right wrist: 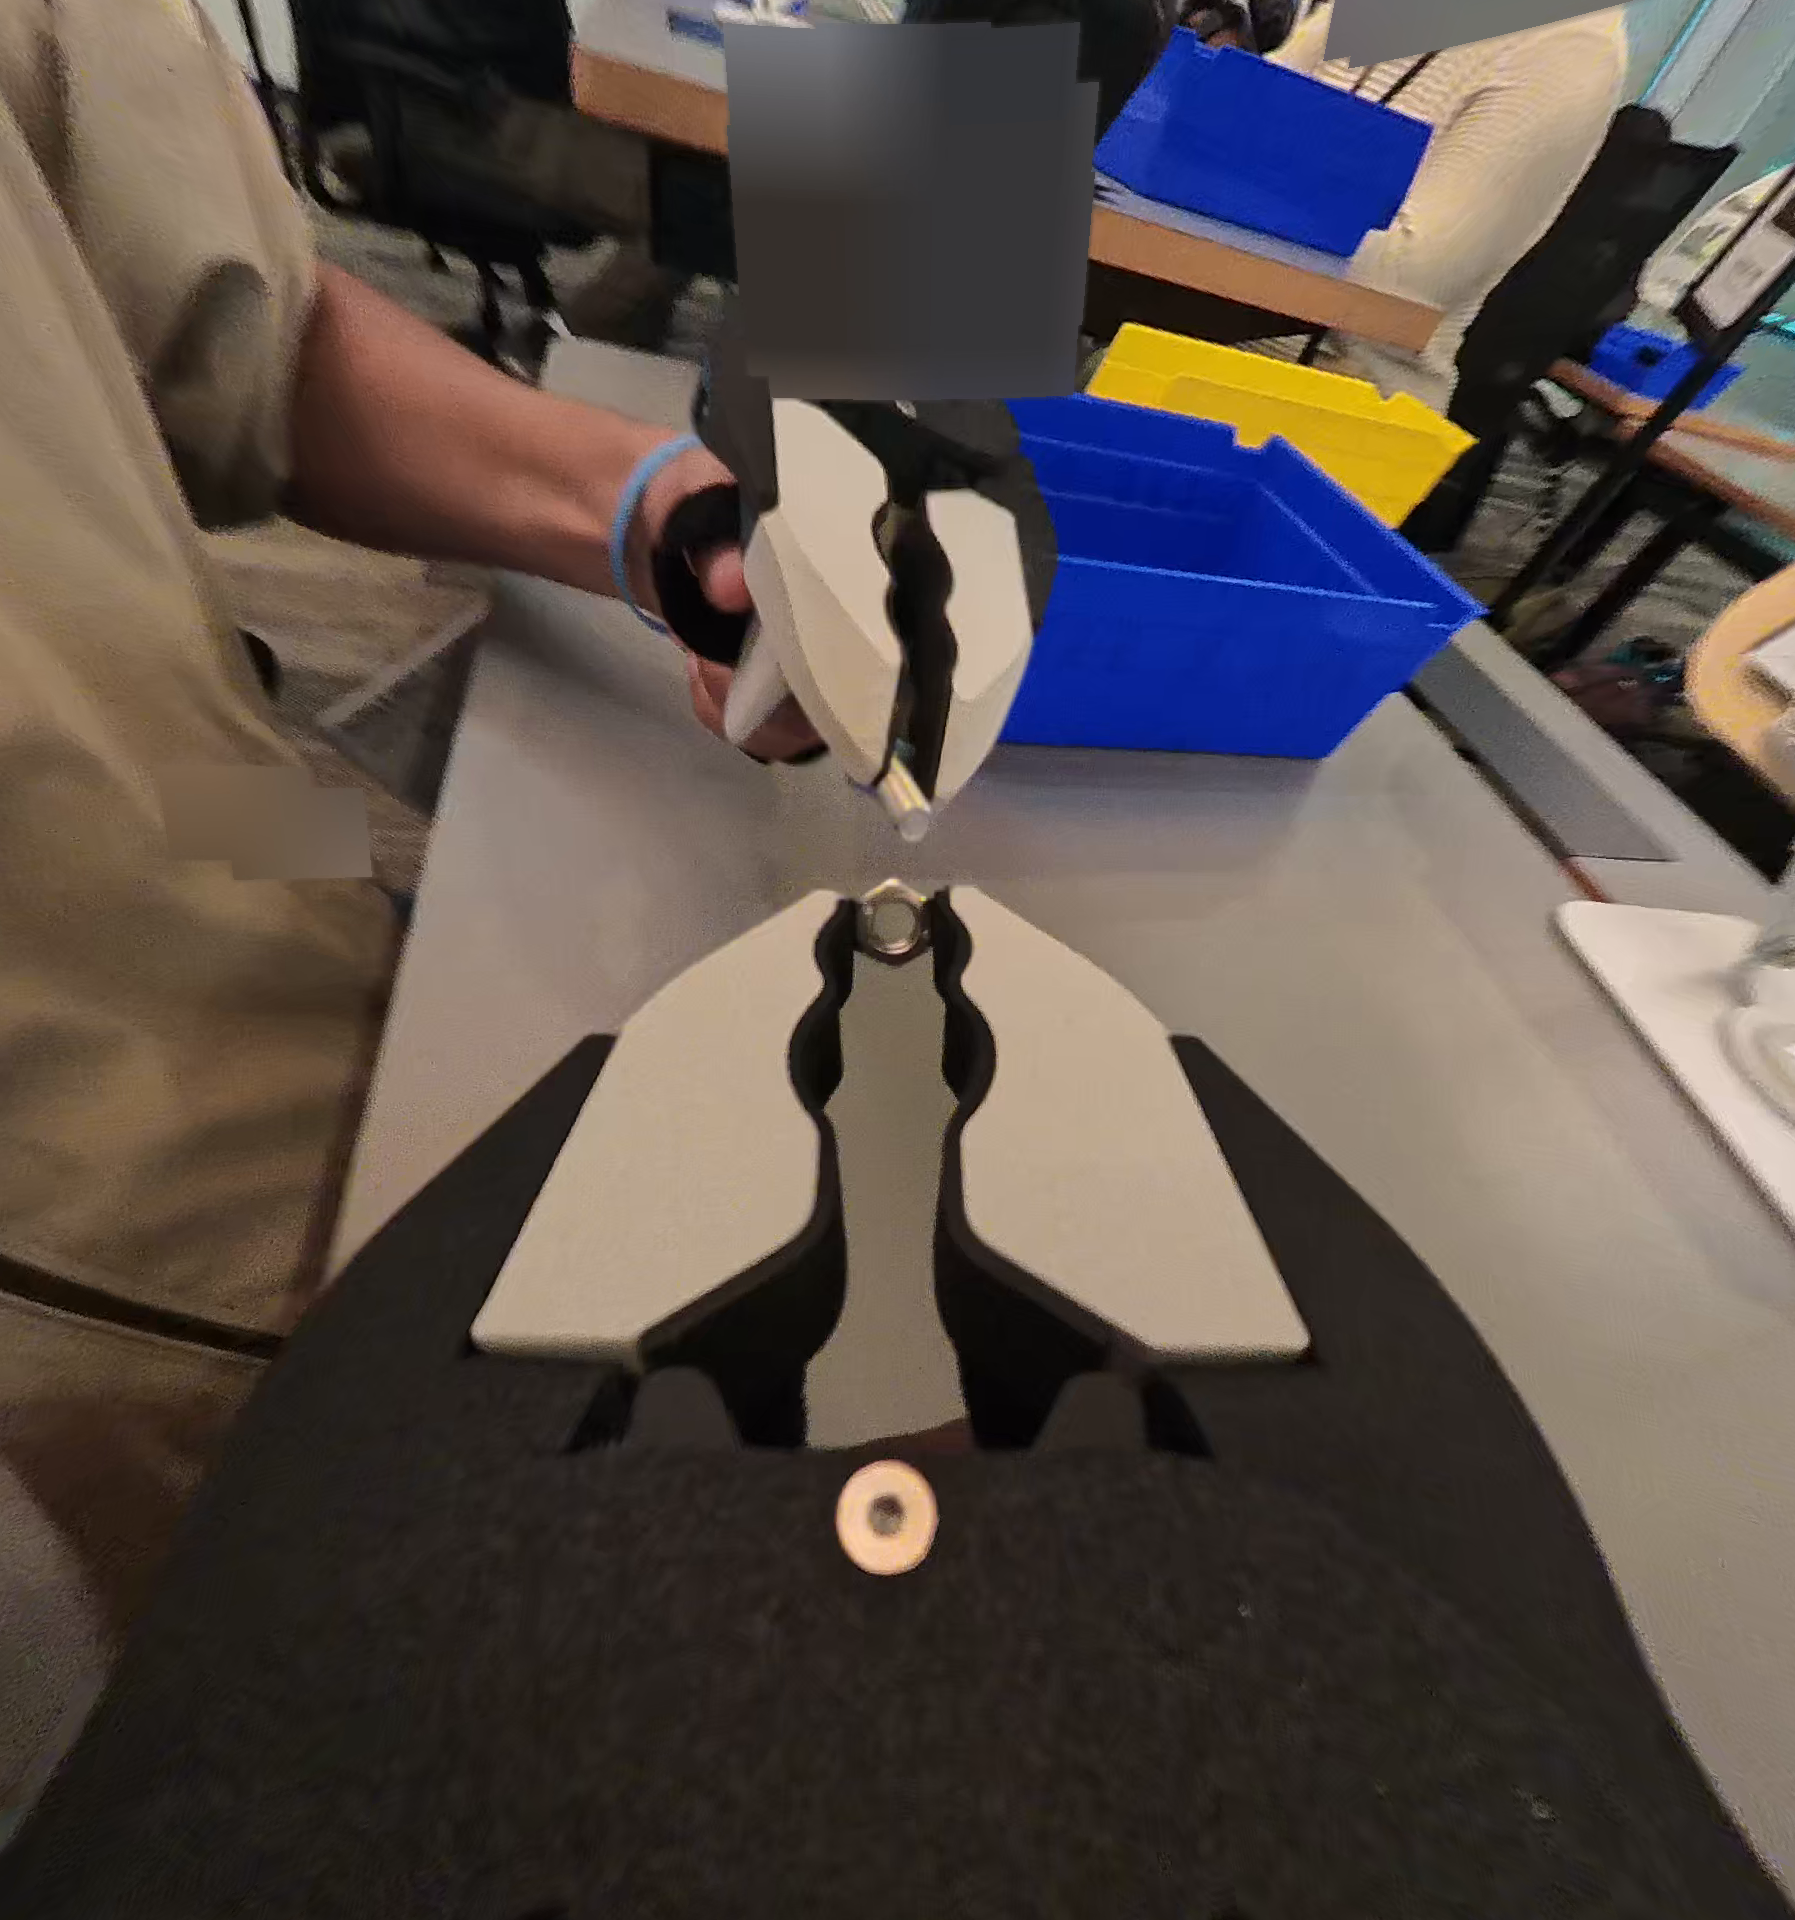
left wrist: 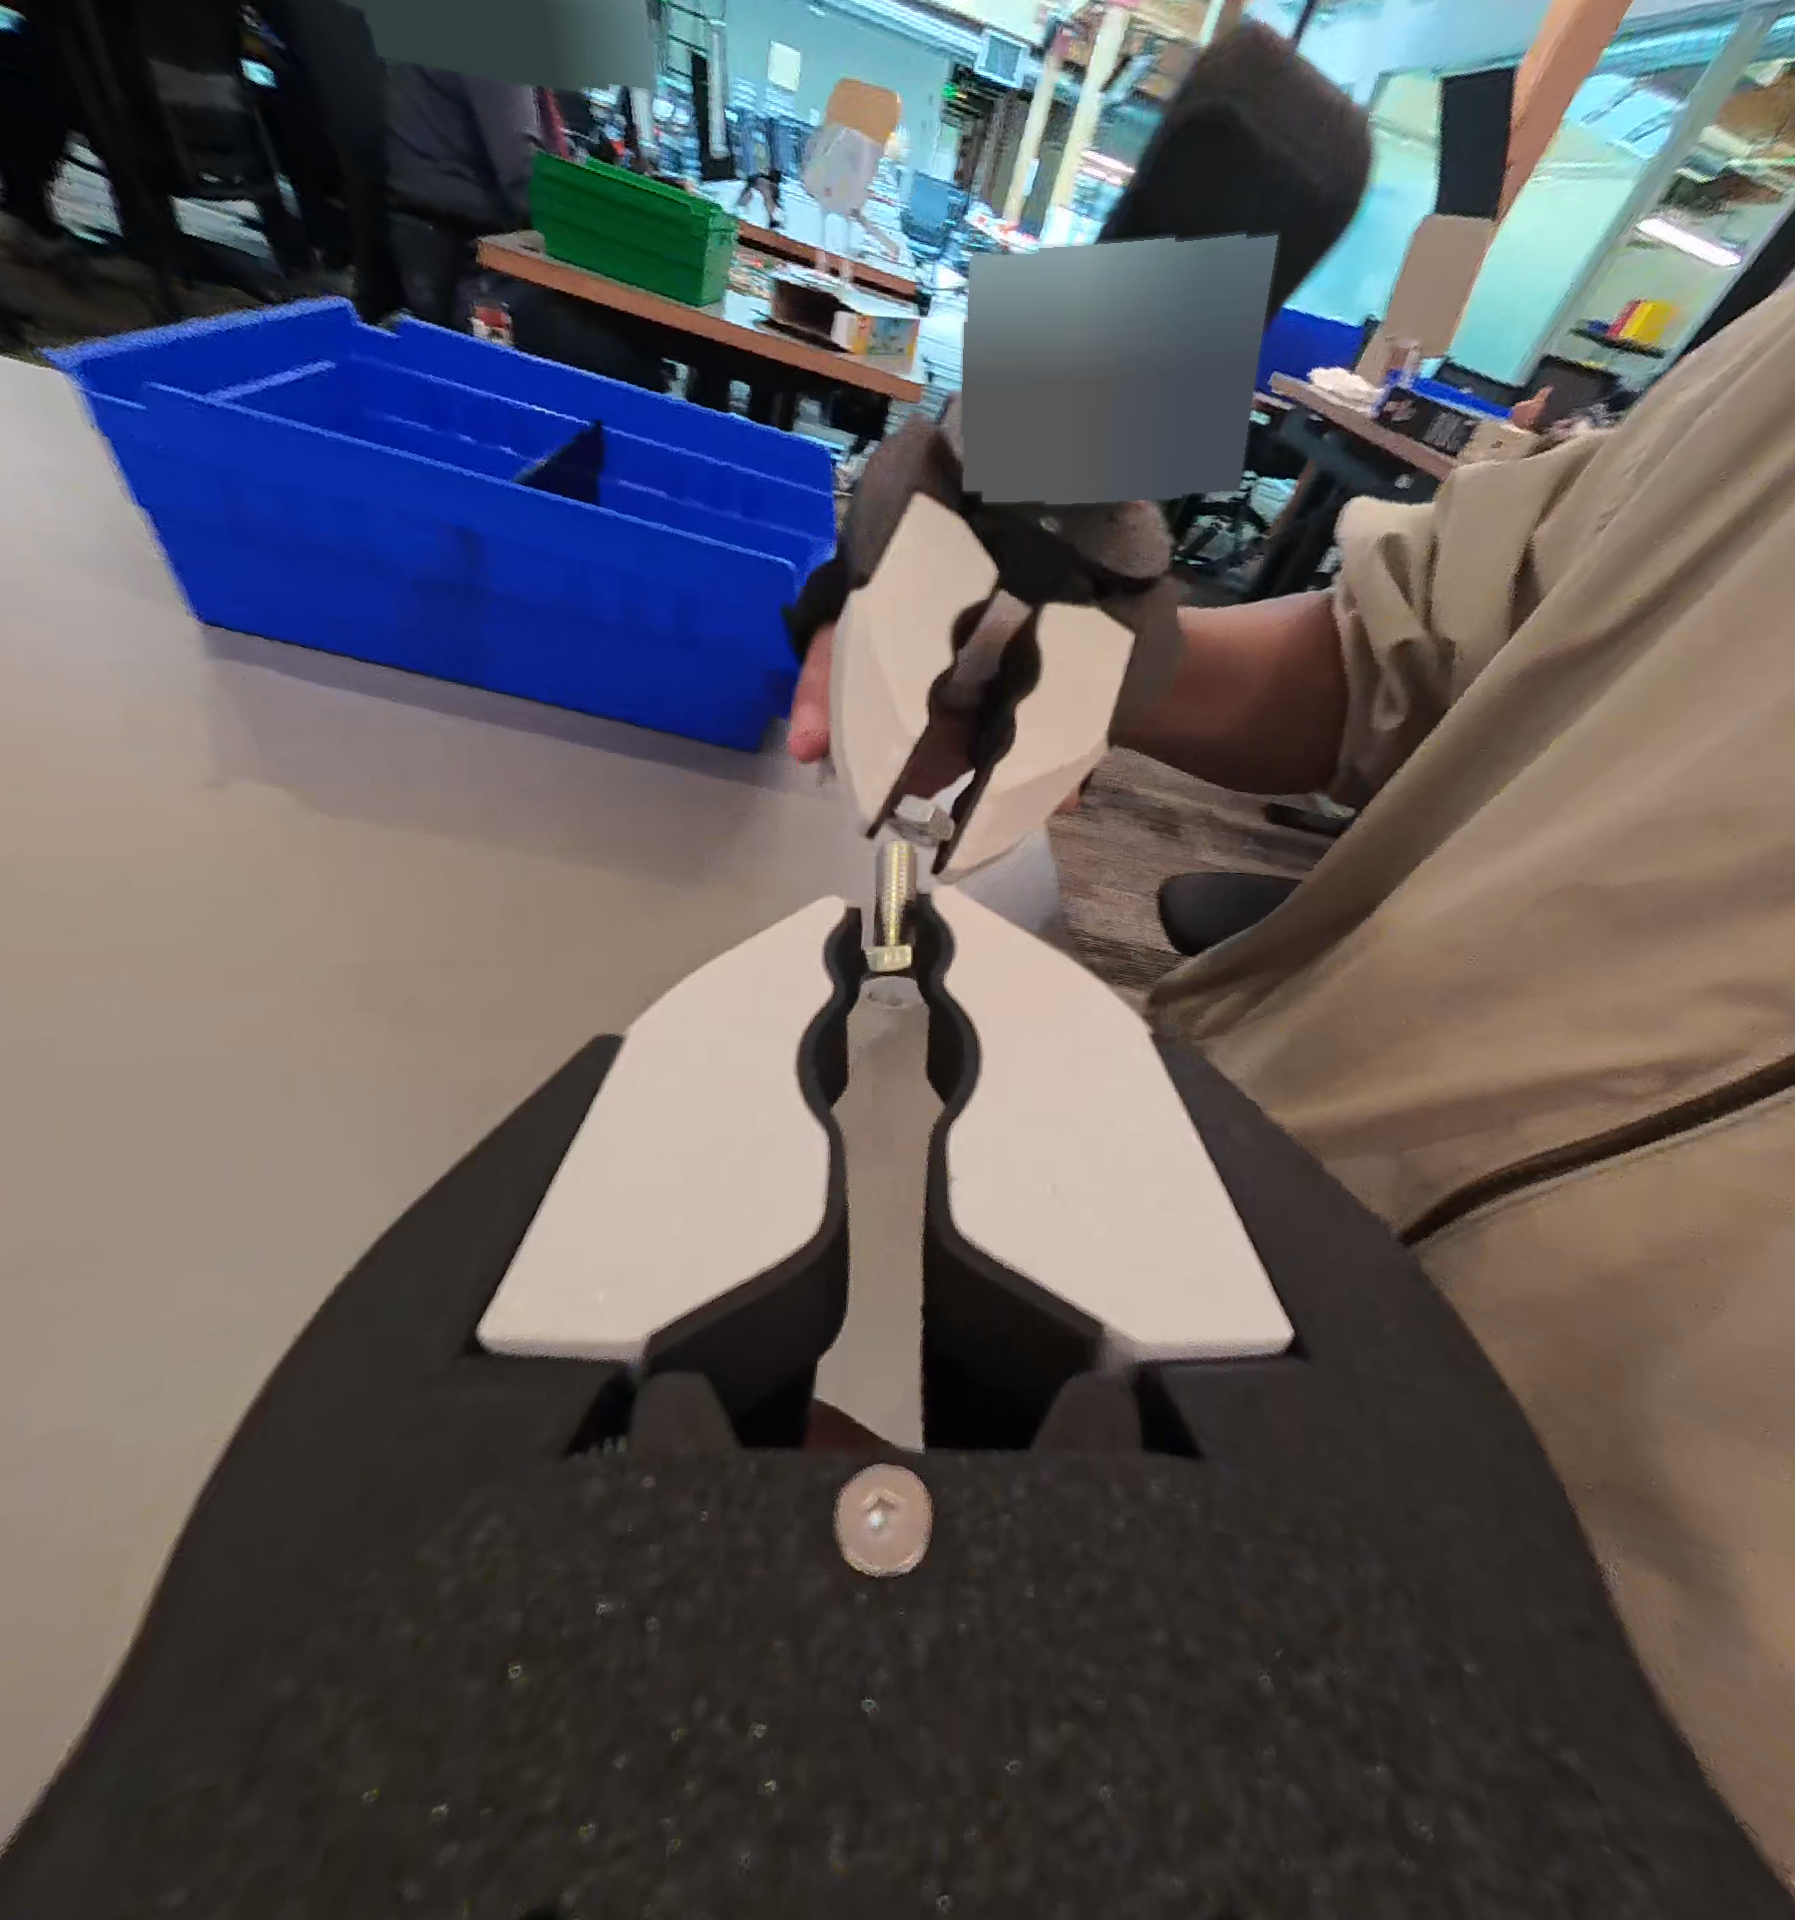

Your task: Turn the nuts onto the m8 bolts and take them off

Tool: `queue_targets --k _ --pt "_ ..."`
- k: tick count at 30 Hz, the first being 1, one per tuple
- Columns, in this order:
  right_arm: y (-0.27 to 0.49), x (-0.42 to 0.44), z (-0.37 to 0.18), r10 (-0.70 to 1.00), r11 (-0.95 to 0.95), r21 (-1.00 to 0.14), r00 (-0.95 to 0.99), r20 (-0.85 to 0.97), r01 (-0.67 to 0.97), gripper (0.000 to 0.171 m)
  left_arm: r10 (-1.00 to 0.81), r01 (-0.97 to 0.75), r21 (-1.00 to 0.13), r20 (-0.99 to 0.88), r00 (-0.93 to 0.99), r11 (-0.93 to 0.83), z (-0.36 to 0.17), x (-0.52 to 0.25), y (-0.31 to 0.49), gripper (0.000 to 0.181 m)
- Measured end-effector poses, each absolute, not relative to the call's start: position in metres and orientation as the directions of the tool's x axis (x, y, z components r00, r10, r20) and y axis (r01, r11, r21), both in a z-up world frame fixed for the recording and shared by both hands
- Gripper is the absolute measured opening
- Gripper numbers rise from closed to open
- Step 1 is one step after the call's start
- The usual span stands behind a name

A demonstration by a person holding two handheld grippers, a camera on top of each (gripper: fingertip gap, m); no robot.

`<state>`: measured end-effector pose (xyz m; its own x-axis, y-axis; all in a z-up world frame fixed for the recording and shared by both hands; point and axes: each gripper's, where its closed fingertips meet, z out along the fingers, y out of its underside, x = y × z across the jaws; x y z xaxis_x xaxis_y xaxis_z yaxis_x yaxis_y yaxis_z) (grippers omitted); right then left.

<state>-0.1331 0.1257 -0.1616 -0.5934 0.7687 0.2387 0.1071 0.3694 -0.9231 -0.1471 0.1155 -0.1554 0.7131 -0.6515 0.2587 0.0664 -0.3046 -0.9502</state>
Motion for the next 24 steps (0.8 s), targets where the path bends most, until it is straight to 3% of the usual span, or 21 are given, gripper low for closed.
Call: queue_targets --k 4,7,13,18,24 --pt "0.152 -0.151 -0.164 0.848 0.435 -0.880 -0.415 0.330 0.190 0.014 -0.480 0.035 -0.966 0.159 0.863 -0.257 -0.159 -0.178 0.131 0.010" --pt "0.171 -0.164 -0.164 0.910 0.404 -0.873 -0.214 0.355 0.271 0.014 -0.231 -0.001 -0.969 0.058 0.971 -0.247 -0.166 -0.212 0.144 0.010" --pt "0.198 -0.174 -0.174 0.970 0.133 -0.940 0.153 0.189 0.315 0.014 0.253 0.015 -0.973 -0.044 0.967 -0.228 -0.178 -0.264 0.137 0.010" --pt "0.209 -0.167 -0.187 0.949 -0.042 -0.960 0.312 0.048 0.275 0.014 0.384 0.073 -0.978 -0.008 0.923 -0.197 -0.188 -0.269 0.120 0.010" --pt "0.214 -0.161 -0.191 0.944 -0.051 -0.958 0.327 0.046 0.281 0.014 0.392 0.112 -0.976 0.031 0.919 -0.186 -0.191 -0.271 0.114 0.009"
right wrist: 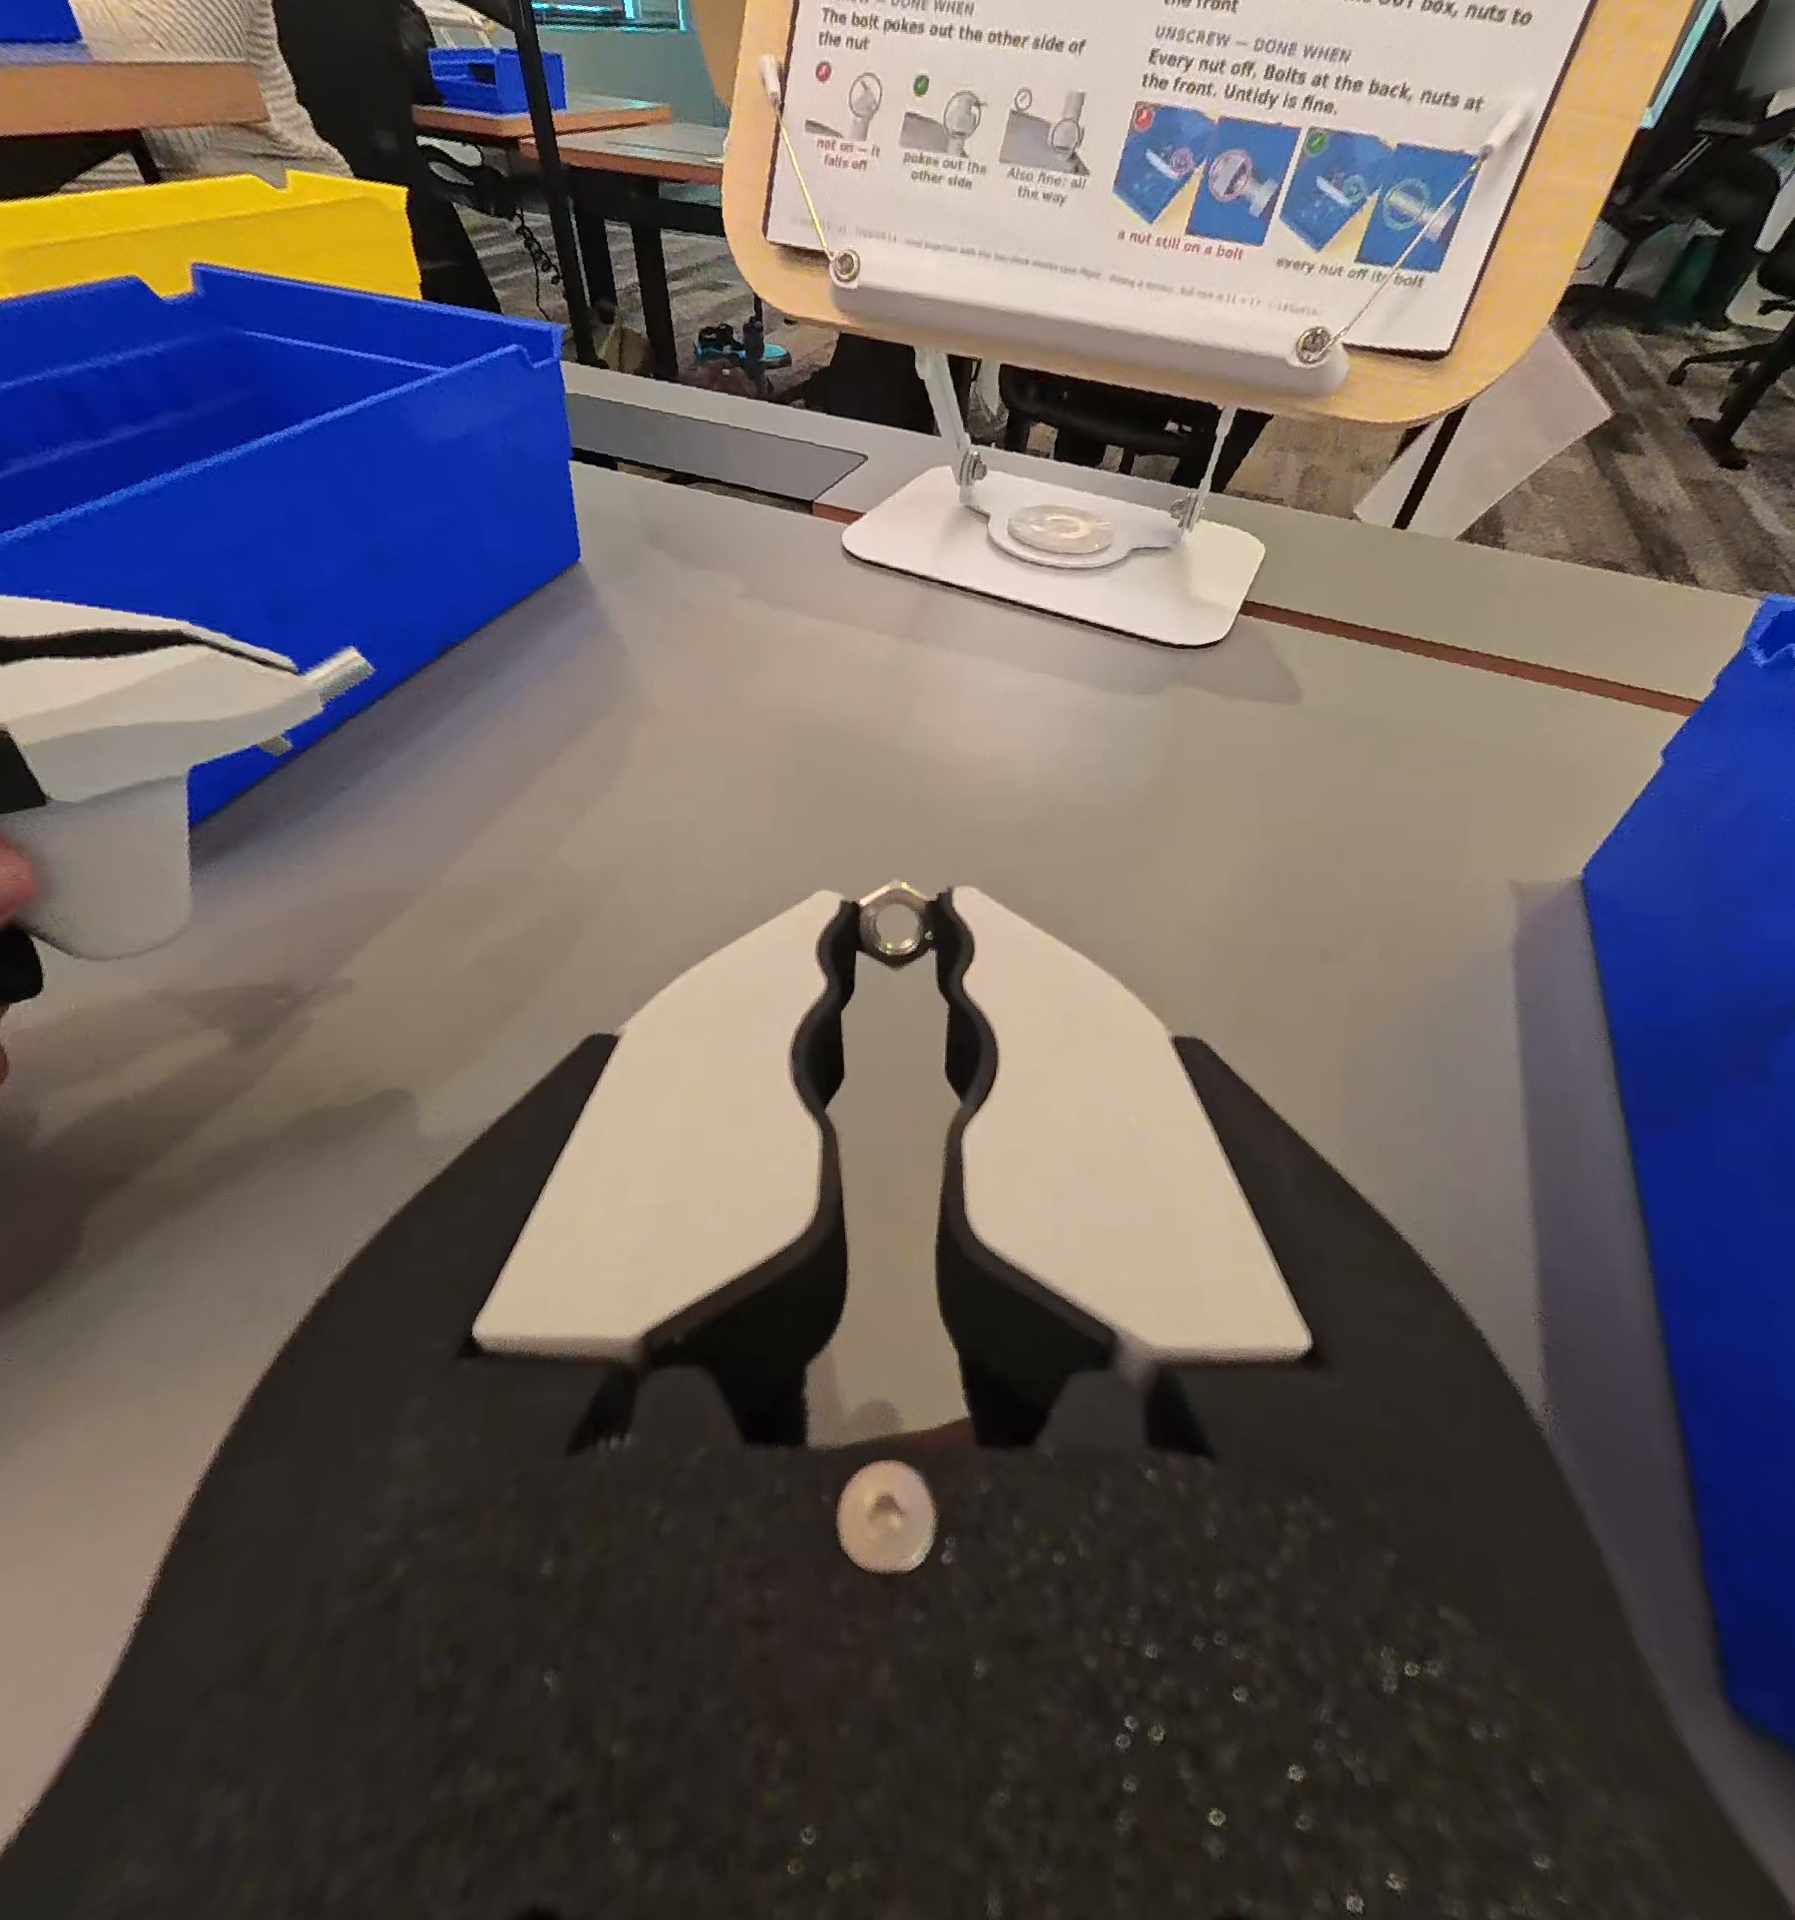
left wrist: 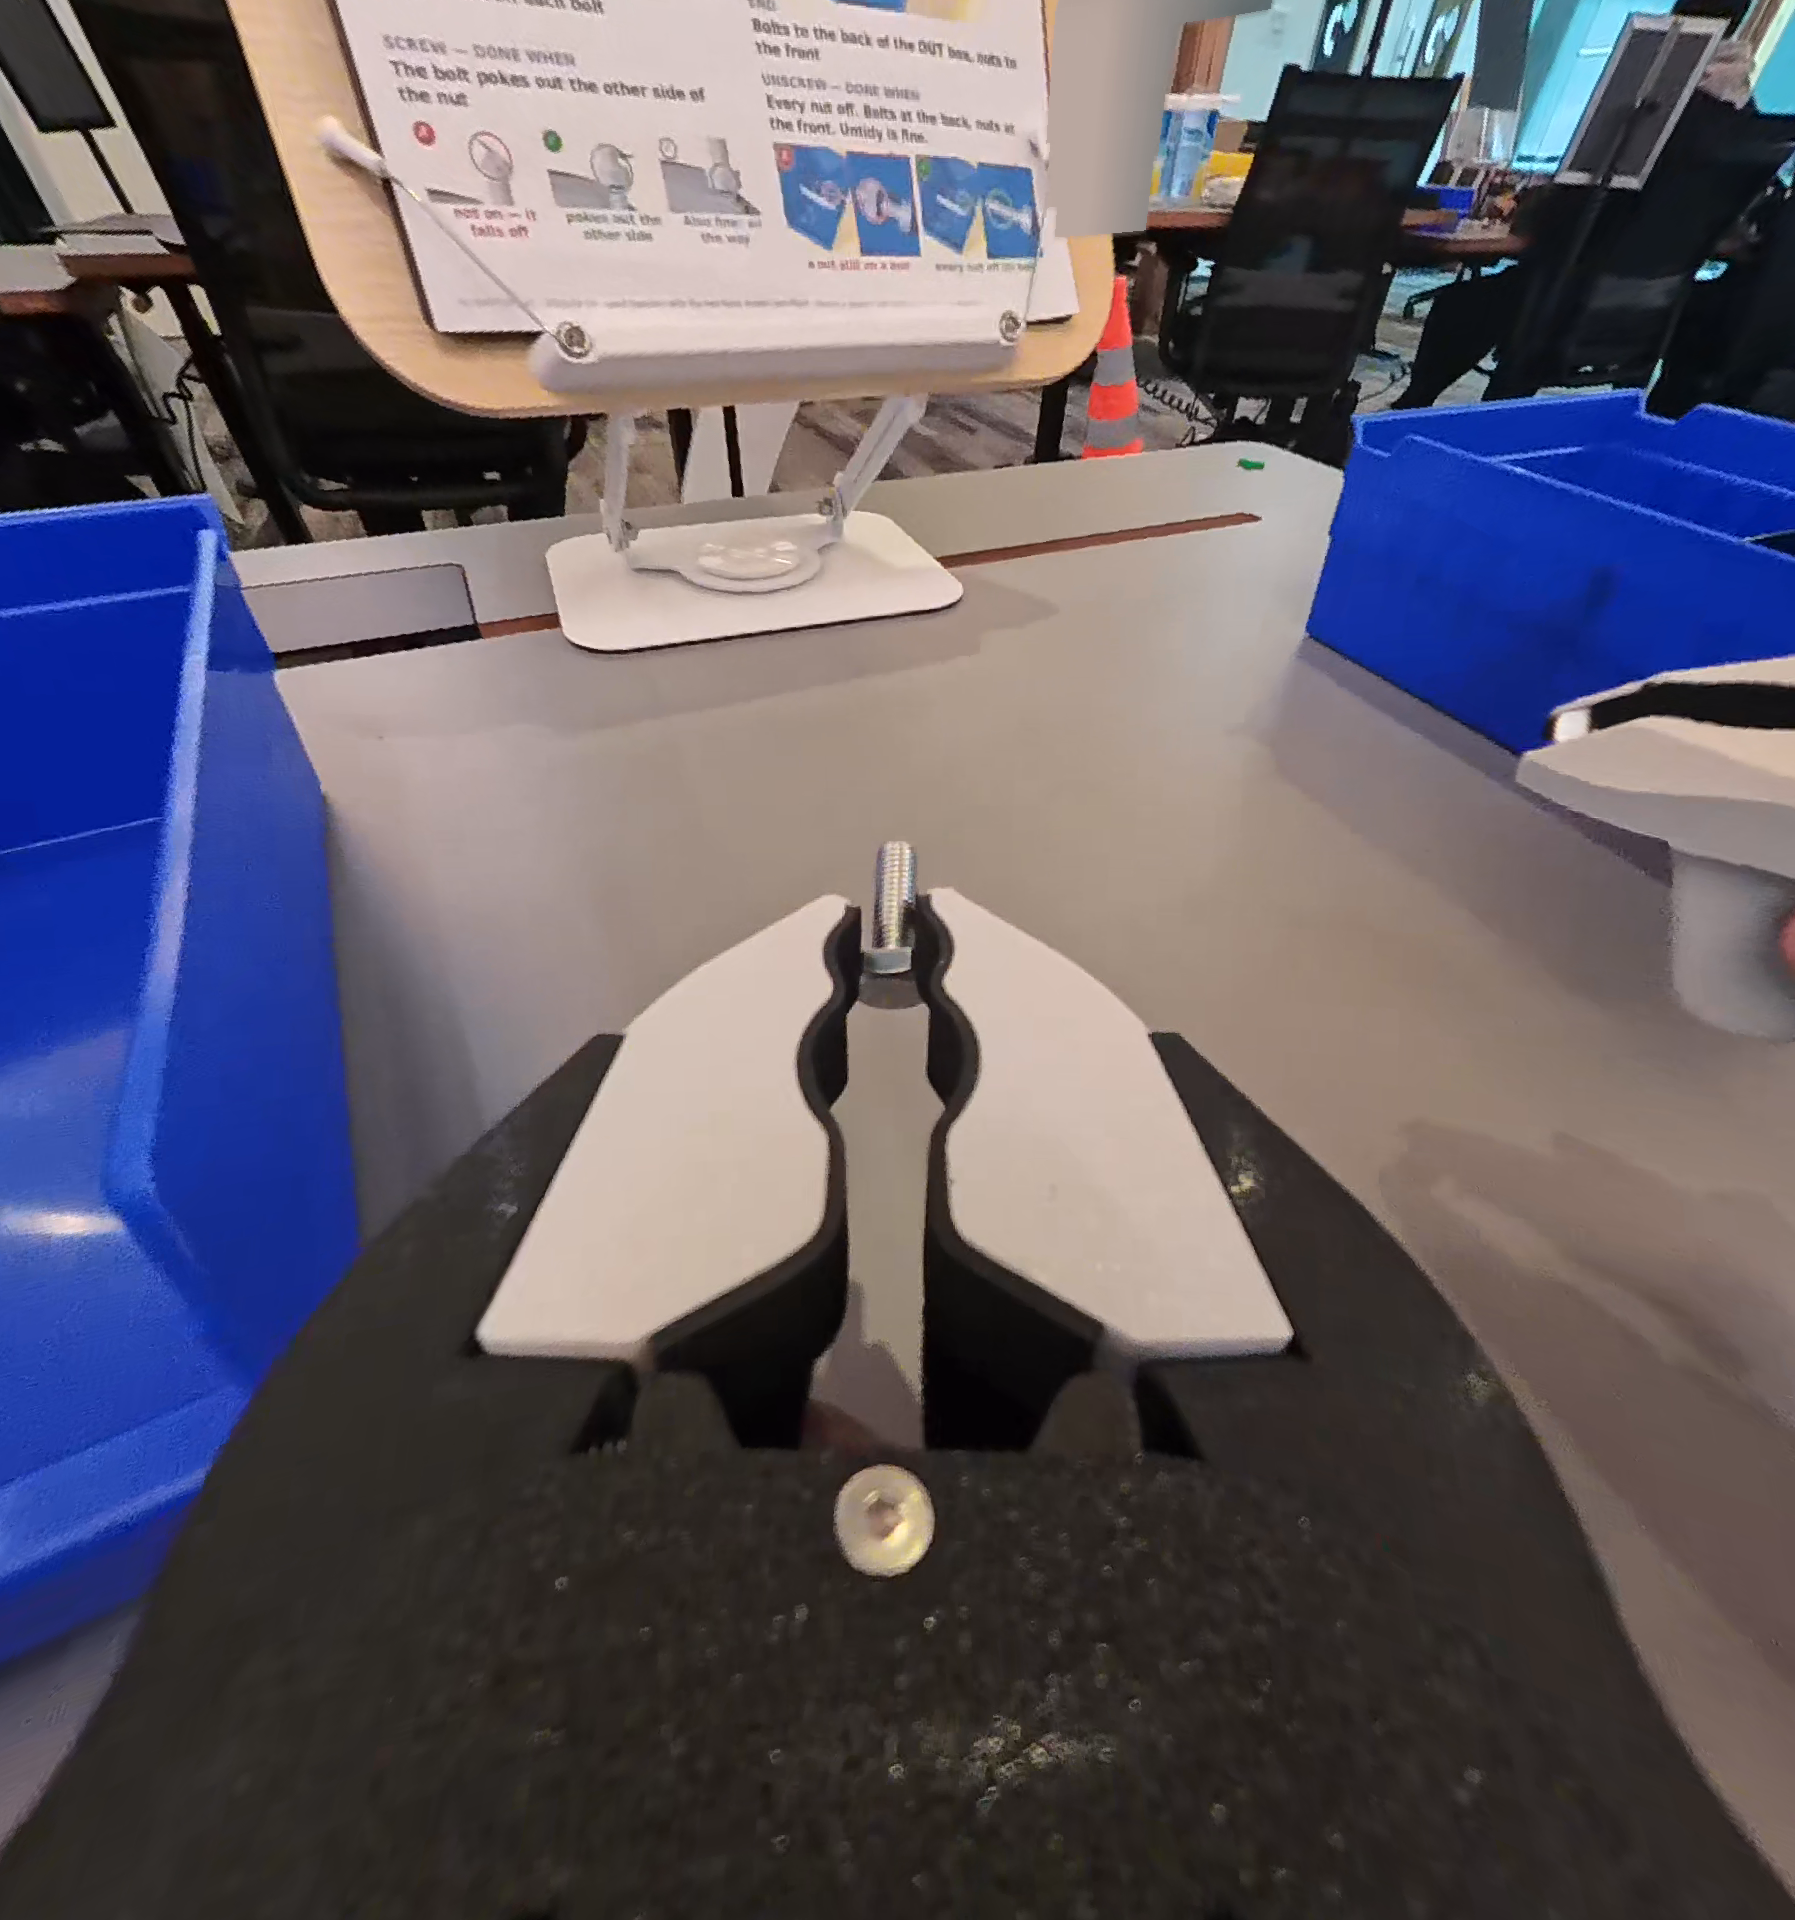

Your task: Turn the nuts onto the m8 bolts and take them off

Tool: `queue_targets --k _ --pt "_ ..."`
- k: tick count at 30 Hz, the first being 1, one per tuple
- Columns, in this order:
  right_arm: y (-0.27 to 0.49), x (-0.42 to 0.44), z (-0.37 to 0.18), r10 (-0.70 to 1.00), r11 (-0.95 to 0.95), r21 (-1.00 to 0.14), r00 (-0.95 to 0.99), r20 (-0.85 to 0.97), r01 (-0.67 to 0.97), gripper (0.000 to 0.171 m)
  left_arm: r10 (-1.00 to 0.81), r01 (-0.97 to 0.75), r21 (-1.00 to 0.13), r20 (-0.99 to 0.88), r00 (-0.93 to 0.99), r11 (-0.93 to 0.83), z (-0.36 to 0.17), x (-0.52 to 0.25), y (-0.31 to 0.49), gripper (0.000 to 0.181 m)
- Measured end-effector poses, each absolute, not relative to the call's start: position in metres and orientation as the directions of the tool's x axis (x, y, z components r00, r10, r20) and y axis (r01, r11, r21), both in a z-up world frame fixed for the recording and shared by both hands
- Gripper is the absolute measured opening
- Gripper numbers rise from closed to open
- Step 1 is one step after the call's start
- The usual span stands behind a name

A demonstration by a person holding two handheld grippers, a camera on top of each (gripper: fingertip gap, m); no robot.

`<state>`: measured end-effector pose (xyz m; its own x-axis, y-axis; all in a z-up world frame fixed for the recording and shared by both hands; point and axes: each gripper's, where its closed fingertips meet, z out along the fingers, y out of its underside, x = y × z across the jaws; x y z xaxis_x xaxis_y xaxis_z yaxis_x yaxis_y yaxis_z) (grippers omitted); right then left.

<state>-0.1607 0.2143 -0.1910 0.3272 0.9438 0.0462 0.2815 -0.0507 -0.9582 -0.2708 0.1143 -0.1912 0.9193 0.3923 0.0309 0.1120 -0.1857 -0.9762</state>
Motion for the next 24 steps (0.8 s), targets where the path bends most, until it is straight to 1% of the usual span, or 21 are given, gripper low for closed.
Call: queue_targets --k 3,5,8,10,13,15,17,19,21,24 --pt "0.218 -0.156 -0.183 0.943 -0.037 -0.962 0.327 0.056 0.272 0.014 0.378 0.102 -0.976 0.023 0.925 -0.192 -0.193 -0.267 0.117 0.009" --pt "0.235 -0.137 -0.164 0.928 0.010 -0.964 0.357 0.108 0.266 0.014 0.355 0.097 -0.977 0.023 0.935 -0.192 -0.195 -0.262 0.118 0.009" --pt "0.300 -0.079 -0.127 0.854 0.048 -0.959 0.487 0.184 0.279 0.014 0.324 0.075 -0.981 0.013 0.946 -0.179 -0.193 -0.256 0.119 0.009" --pt "0.351 -0.037 -0.120 0.820 -0.007 -0.940 0.540 0.190 0.340 0.014 0.301 0.057 -0.985 0.005 0.954 -0.163 -0.192 -0.252 0.120 0.009" --pt "0.423 0.012 -0.159 0.803 -0.139 -0.817 0.547 0.238 0.560 0.014 0.272 0.045 -0.986 -0.001 0.962 -0.163 -0.193 -0.246 0.124 0.009" --pt "0.444 0.030 -0.200 0.852 -0.248 -0.686 0.491 0.182 0.684 0.015 0.262 0.030 -0.986 -0.014 0.965 -0.165 -0.193 -0.244 0.126 0.009" --pt "0.455 0.036 -0.223 0.873 -0.268 -0.614 0.457 0.171 0.742 0.015 0.244 0.013 -0.986 -0.029 0.969 -0.169 -0.193 -0.240 0.127 0.009" --pt "0.453 0.040 -0.249 0.907 -0.281 -0.480 0.393 0.150 0.831 0.015 0.240 -0.001 -0.987 -0.040 0.970 -0.160 -0.191 -0.239 0.127 0.009" --pt "0.459 0.038 -0.259 0.911 -0.267 -0.425 0.370 0.183 0.865 0.015 0.229 -0.012 -0.987 -0.049 0.972 -0.159 -0.191 -0.236 0.127 0.009" --pt "0.458 0.036 -0.274 0.923 -0.298 -0.331 0.359 0.141 0.895 0.015 0.220 -0.018 -0.986 -0.055 0.974 -0.167 -0.192 -0.234 0.128 0.009"
